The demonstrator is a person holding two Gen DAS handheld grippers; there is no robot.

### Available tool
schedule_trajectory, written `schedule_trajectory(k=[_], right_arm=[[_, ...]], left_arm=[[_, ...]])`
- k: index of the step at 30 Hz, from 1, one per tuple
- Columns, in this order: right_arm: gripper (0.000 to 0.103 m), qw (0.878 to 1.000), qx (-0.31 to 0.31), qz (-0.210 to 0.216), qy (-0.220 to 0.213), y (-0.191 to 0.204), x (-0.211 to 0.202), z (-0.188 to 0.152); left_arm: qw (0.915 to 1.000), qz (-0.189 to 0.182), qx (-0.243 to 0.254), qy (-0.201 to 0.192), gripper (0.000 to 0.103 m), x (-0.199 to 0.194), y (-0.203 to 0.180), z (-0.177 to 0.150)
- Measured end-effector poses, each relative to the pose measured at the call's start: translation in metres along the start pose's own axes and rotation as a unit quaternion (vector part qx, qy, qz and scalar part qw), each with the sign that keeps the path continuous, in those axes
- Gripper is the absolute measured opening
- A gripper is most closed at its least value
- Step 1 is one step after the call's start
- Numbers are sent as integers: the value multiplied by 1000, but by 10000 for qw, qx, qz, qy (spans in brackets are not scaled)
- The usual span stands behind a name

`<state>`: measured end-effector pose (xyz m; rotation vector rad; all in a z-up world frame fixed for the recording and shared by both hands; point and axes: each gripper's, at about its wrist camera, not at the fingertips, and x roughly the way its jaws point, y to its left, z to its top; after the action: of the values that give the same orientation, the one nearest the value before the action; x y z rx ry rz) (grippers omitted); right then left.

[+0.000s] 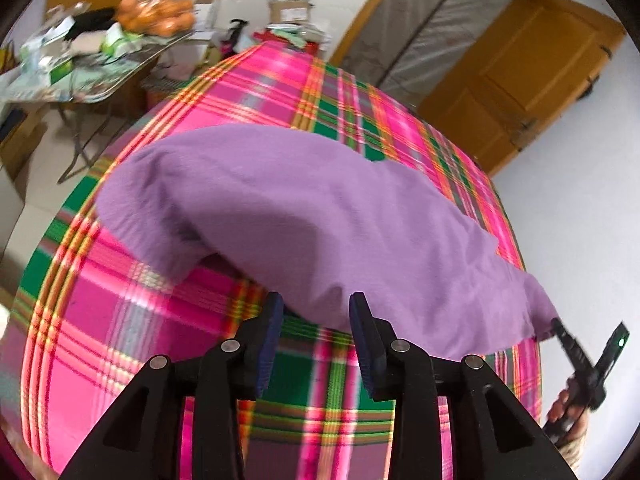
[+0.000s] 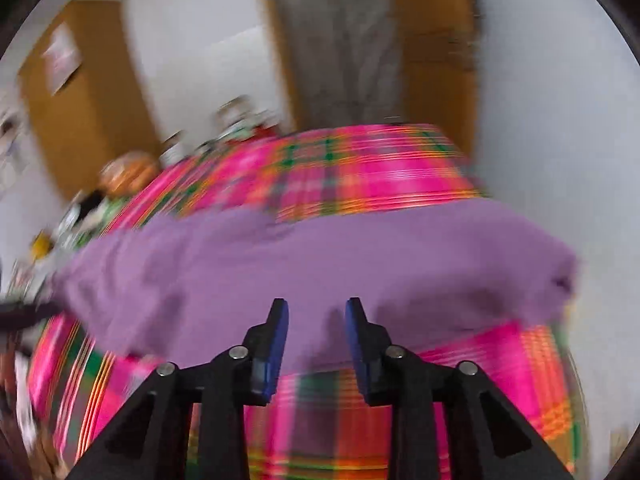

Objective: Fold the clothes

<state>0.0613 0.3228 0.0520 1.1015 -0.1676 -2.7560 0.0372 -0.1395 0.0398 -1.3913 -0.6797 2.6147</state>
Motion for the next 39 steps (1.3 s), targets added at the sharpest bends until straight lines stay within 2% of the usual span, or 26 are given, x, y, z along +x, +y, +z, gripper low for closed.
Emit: schedule_trajectory(k=[3, 7, 12, 15, 21, 26, 33, 35, 39], right_arm=[[39, 9983, -431, 349, 150, 34, 10, -8], [41, 9921, -995, 681, 337, 71, 22, -19], [43, 9833, -1728, 422, 379, 105, 30, -30], [43, 9784, -2013, 258, 389, 118, 36, -32], [43, 9769, -2080, 216, 445, 125, 47, -28], [43, 9746, -2129, 591, 364, 131, 39, -30], [43, 9643, -2600, 326, 374, 146, 41, -41], [43, 9631, -2674, 37, 319, 151, 45, -39], [43, 9696, -2440, 7, 198, 148, 48, -27]], left_arm=[[9998, -7, -175, 30, 38, 0, 11, 2], [9971, -423, -596, 211, 39, 4, 26, 6], [9973, -387, -606, 177, 39, 3, 28, 9], [9951, -382, -895, 161, 39, 7, 37, 15], [9917, -543, -1162, 125, 39, 12, 46, 25], [9898, -698, -1242, 34, 39, 11, 44, 30], [9913, -569, -1181, 97, 39, 8, 49, 26], [9916, -465, -1205, 22, 39, 7, 54, 25], [9891, -450, -1403, -15, 39, 8, 65, 27]])
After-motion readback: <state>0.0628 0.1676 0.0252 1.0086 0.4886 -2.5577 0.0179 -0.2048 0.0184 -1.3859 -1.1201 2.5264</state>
